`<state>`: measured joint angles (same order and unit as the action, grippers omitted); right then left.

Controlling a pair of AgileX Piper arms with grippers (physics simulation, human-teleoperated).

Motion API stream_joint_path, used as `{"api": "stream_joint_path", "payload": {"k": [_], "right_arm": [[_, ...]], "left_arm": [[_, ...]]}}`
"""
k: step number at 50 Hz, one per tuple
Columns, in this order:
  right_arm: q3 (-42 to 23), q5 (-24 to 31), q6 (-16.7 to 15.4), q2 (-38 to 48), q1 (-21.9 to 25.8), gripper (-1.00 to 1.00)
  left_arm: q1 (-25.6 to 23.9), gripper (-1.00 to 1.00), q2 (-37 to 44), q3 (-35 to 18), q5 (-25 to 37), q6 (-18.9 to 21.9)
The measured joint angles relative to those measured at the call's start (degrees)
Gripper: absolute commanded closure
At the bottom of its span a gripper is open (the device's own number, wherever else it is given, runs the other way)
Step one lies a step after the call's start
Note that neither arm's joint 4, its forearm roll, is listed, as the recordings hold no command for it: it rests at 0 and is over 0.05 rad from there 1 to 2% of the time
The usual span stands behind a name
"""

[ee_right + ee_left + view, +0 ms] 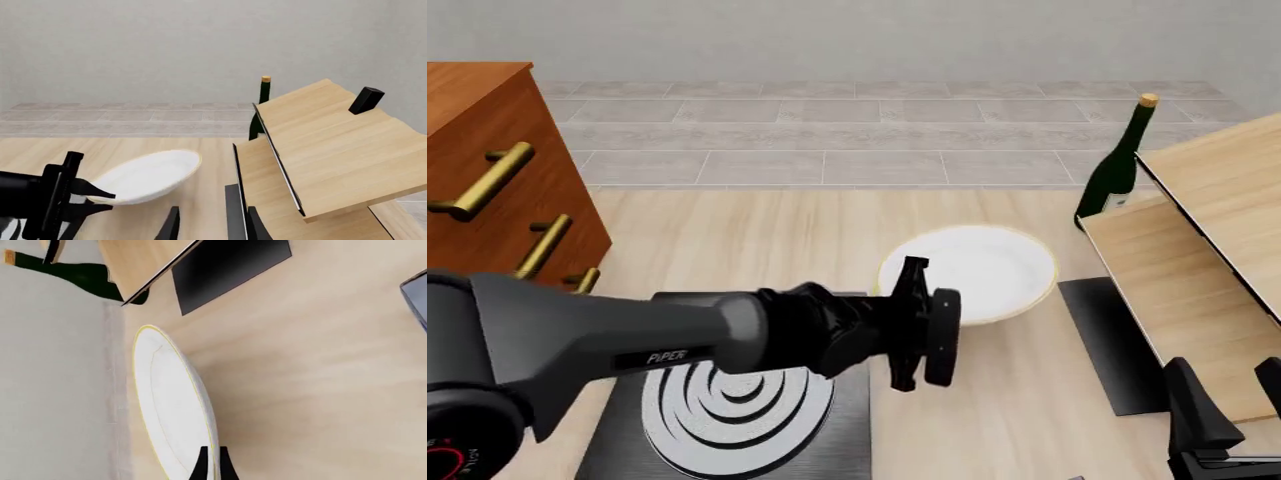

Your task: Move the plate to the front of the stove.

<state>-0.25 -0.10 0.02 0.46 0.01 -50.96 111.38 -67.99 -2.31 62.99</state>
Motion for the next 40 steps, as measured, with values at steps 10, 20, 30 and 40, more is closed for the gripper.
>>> {"api": "stream_joint_path", "payload": {"k": [10, 20, 30, 40], "right_arm": [[0.0, 0.0, 0.0, 0.0, 0.0, -1.00], [0.0, 0.0, 0.0, 0.0, 0.0, -1.00], [0.0, 0.0, 0.0, 0.0, 0.0, -1.00], [0.0, 0.0, 0.0, 0.0, 0.0, -1.00]], "left_arm": [[0.1, 1.00, -2.1, 0.5, -1.1, 1.2], [1.3, 1.00, -4.6, -0.1, -0.4, 2.8], [3.1, 1.00, -6.1, -1.3, 1.5, 4.2], [5.0, 1.00, -7.1, -2.9, 5.0, 5.2]]}}
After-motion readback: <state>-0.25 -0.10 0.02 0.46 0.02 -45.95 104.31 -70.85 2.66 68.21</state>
